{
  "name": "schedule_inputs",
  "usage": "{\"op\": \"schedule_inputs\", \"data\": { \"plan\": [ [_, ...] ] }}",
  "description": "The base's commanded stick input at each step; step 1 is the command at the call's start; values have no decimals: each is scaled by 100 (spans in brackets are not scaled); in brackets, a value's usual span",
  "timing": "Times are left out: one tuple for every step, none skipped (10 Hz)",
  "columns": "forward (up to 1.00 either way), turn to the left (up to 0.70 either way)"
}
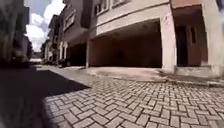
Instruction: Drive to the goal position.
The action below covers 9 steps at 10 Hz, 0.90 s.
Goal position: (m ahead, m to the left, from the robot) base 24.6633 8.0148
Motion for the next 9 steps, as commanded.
{"op": "schedule_inputs", "data": {
  "plan": [
    [50, 50],
    [50, 50],
    [50, 50],
    [50, 46],
    [50, 29],
    [50, 0],
    [50, 0],
    [50, 0],
    [50, 0]
  ]
}}
